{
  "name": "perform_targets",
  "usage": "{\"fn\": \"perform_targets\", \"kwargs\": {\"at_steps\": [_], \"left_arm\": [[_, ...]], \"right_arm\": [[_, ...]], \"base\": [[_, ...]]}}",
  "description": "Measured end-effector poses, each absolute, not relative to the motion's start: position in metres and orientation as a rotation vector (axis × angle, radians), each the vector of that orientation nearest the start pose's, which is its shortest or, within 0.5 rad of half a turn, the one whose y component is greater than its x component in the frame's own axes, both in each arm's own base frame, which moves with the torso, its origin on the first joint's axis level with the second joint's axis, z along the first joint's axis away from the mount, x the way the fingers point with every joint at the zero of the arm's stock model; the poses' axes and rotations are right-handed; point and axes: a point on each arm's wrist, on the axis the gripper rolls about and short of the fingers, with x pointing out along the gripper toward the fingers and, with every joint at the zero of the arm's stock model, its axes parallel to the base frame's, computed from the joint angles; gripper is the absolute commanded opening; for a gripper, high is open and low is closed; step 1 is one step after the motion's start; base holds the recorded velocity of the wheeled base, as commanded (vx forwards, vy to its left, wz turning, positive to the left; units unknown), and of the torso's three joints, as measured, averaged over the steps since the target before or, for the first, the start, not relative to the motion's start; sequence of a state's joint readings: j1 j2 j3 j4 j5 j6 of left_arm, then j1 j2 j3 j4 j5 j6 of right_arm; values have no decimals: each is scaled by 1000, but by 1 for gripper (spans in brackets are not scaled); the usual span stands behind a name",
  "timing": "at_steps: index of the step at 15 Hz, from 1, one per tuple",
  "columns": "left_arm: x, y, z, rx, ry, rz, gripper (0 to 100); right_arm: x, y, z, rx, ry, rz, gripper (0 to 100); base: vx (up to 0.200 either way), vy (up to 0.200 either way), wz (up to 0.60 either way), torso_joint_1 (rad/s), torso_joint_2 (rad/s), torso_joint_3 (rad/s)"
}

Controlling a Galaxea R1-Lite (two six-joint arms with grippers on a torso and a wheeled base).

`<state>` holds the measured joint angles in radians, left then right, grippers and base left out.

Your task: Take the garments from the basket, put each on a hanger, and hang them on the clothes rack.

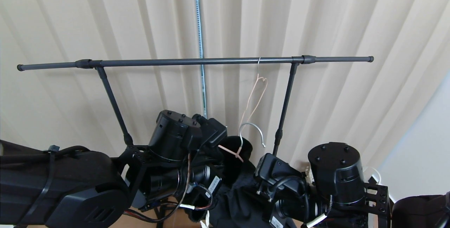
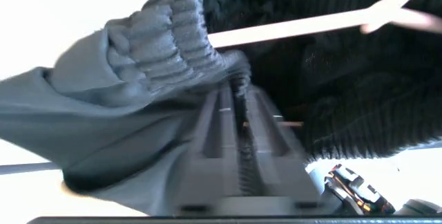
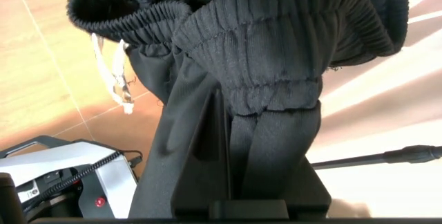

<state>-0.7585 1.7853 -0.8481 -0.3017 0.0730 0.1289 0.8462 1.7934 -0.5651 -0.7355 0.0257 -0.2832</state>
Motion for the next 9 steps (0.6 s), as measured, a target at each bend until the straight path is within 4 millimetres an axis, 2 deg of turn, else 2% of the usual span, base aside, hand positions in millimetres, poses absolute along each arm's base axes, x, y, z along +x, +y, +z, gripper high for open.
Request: {"fn": "perform_targets", "kwargs": {"at_steps": [5, 9], "left_arm": [[222, -215, 136, 392, 550, -700, 100], [213, -206, 141, 388, 539, -702, 100]], "right_arm": [[188, 215, 107, -453, 316, 919, 0], [189, 214, 107, -452, 317, 915, 0]], "base": [[0, 0, 0, 0, 0, 0], [0, 0, 0, 0, 0, 0]]}}
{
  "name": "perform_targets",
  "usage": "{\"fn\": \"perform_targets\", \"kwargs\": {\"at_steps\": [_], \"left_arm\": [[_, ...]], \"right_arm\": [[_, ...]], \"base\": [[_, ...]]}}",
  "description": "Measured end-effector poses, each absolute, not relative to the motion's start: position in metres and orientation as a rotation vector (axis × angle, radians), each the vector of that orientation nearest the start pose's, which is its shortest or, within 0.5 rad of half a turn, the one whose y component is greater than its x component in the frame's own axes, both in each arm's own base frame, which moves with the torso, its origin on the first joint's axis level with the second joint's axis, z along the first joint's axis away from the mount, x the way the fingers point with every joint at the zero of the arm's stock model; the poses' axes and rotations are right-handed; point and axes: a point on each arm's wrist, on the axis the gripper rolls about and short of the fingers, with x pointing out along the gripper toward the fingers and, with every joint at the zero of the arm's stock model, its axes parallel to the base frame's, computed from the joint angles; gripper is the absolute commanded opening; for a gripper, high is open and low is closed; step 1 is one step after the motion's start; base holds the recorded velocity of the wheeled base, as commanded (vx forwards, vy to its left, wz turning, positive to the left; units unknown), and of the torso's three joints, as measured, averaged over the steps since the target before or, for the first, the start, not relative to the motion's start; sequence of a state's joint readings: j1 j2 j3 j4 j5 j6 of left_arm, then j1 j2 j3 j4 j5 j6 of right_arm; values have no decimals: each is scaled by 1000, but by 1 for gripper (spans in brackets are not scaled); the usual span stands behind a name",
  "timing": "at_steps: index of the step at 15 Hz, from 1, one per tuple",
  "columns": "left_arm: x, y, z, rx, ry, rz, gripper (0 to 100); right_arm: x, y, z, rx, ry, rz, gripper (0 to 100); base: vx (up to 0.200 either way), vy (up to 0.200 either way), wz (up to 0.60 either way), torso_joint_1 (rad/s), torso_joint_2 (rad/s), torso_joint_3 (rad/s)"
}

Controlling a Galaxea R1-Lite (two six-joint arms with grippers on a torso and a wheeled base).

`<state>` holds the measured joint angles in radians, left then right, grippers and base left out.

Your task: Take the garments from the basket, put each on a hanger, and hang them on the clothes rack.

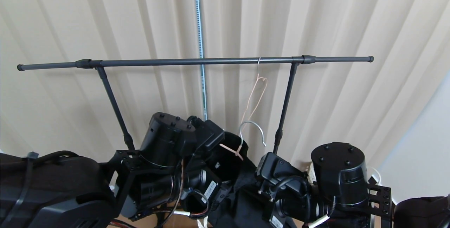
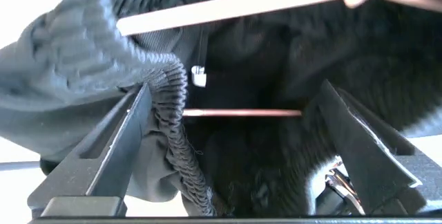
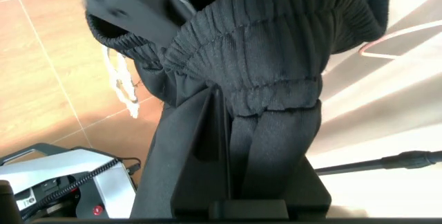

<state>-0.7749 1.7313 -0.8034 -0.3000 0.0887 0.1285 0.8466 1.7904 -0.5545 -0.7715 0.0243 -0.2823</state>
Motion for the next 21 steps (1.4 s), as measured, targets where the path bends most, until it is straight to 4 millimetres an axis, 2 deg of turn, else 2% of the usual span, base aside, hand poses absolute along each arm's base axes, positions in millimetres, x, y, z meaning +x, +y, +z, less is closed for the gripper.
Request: {"fn": "perform_targets", "kwargs": {"at_steps": [6, 11, 14, 16, 18, 21], "left_arm": [[192, -179, 156, 373, 501, -689, 100], [197, -142, 166, 425, 444, -668, 100], [206, -111, 170, 469, 369, -816, 100], [207, -98, 171, 498, 301, -918, 100], [206, -94, 172, 517, 242, -996, 100], [201, -92, 159, 644, 185, -1082, 100]], "right_arm": [[200, 204, 104, -418, 339, 965, 0], [213, 188, 96, -452, 344, 1017, 0], [216, 173, 89, -498, 322, 1120, 0], [216, 161, 83, -569, 284, 1183, 0], [215, 153, 80, -572, 263, 1245, 0], [212, 149, 79, -565, 266, 1259, 0]], "base": [[0, 0, 0, 0, 0, 0], [0, 0, 0, 0, 0, 0], [0, 0, 0, 0, 0, 0], [0, 0, 0, 0, 0, 0], [0, 0, 0, 0, 0, 0], [0, 0, 0, 0, 0, 0]]}}
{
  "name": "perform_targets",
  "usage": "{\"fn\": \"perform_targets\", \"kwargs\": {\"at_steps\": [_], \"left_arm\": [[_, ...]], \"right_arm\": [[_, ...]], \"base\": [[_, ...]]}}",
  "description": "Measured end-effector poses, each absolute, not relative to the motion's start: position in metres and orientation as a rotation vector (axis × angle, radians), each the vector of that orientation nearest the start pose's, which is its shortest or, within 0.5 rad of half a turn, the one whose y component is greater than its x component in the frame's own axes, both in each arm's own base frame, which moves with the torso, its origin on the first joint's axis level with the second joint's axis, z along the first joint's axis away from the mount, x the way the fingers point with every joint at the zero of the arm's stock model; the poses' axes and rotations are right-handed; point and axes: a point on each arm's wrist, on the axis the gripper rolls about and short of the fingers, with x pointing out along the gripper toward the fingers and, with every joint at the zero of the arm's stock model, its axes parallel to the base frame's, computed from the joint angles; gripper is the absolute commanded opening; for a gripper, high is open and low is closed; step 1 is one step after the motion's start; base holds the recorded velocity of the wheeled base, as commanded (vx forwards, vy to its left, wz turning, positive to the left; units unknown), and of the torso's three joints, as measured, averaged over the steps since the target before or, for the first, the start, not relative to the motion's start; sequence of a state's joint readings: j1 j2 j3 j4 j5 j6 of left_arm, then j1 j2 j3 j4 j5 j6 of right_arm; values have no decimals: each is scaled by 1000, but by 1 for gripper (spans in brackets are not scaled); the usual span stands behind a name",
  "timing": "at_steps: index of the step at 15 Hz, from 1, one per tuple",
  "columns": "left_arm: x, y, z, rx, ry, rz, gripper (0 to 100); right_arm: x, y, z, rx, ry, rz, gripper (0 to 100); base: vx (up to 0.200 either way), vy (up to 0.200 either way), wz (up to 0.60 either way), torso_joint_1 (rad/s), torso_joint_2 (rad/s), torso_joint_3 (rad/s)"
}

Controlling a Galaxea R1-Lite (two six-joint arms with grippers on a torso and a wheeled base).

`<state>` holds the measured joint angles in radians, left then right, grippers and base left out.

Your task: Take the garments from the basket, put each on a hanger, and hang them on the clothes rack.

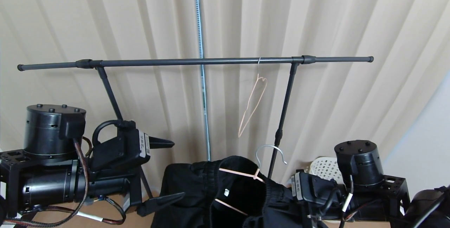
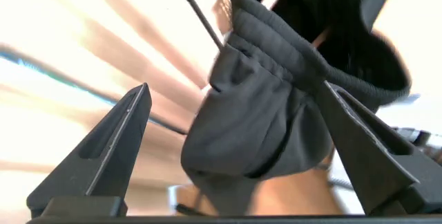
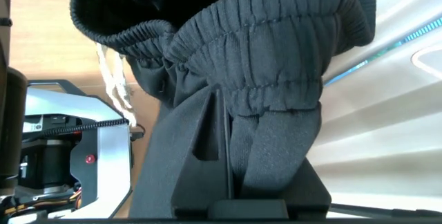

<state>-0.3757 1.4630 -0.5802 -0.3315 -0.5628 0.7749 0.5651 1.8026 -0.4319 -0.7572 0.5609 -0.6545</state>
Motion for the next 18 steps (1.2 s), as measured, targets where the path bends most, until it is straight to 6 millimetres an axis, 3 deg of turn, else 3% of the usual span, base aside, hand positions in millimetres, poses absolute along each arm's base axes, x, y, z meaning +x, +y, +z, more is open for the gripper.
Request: {"fn": "perform_targets", "kwargs": {"at_steps": [6, 11, 18], "left_arm": [[206, -107, 147, 658, 216, -1150, 100], [221, -120, 138, 666, 149, -1146, 100], [222, -128, 126, 658, 191, -1185, 100]], "right_arm": [[201, 152, 81, -566, 248, 1304, 0], [185, 158, 88, -577, 211, 1356, 0], [170, 162, 96, -584, 163, 1397, 0]], "base": [[0, 0, 0, 0, 0, 0], [0, 0, 0, 0, 0, 0], [0, 0, 0, 0, 0, 0]]}}
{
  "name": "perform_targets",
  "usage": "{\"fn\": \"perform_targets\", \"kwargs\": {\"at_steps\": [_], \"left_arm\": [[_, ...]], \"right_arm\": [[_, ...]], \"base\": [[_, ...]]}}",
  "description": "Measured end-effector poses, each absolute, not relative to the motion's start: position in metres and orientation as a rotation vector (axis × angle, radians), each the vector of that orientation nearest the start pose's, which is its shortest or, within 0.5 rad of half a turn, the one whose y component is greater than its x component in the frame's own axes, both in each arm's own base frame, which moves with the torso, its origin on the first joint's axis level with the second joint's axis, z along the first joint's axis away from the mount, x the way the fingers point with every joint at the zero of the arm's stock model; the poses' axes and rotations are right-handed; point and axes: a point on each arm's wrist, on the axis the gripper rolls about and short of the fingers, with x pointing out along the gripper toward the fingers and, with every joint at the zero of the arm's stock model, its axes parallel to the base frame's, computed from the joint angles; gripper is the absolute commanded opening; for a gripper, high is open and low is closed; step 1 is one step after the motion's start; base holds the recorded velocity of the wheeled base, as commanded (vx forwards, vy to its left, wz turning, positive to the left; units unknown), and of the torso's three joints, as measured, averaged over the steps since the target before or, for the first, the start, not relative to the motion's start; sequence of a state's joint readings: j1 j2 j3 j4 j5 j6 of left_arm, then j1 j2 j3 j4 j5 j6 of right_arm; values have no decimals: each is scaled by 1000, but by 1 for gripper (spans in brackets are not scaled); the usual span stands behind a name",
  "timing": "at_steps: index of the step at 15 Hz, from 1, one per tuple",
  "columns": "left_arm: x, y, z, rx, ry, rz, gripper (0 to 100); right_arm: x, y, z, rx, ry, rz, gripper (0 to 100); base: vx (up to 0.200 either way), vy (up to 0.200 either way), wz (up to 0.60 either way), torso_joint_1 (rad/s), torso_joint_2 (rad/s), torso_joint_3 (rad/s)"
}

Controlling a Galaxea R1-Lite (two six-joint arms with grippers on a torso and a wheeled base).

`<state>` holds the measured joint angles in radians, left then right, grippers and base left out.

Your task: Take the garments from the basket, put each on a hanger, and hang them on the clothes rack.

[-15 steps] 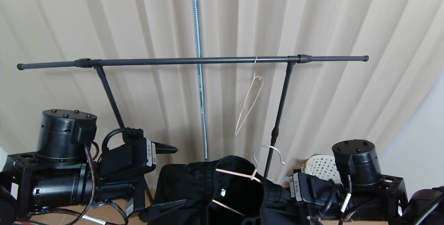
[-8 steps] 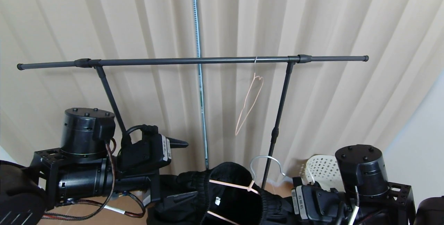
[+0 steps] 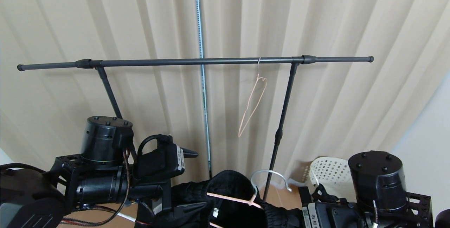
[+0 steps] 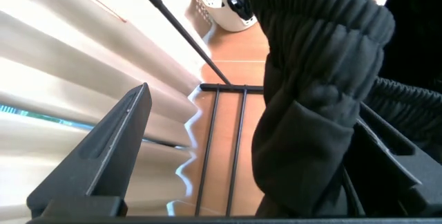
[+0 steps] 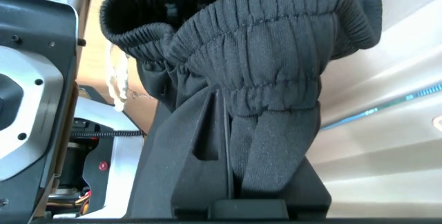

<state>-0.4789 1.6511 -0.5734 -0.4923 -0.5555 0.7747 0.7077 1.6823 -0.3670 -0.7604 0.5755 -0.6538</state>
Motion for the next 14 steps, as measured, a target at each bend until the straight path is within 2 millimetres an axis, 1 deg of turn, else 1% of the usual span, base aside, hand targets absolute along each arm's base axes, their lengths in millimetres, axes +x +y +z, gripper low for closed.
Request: {"fn": "perform_targets", "kwargs": {"at_steps": [4, 5, 11, 14], "left_arm": [[218, -130, 123, 658, 201, -1198, 100], [218, -131, 123, 659, 201, -1198, 0], [215, -130, 119, 674, 229, -1184, 0], [215, -130, 121, 675, 221, -1179, 0]], "right_arm": [[169, 161, 100, -580, 144, 1396, 0], [169, 161, 101, -580, 139, 1396, 0], [169, 162, 103, -582, 124, 1393, 0], [169, 162, 103, -581, 124, 1392, 0]], "base": [[0, 0, 0, 0, 0, 0], [0, 0, 0, 0, 0, 0], [0, 0, 0, 0, 0, 0], [0, 0, 0, 0, 0, 0]]}}
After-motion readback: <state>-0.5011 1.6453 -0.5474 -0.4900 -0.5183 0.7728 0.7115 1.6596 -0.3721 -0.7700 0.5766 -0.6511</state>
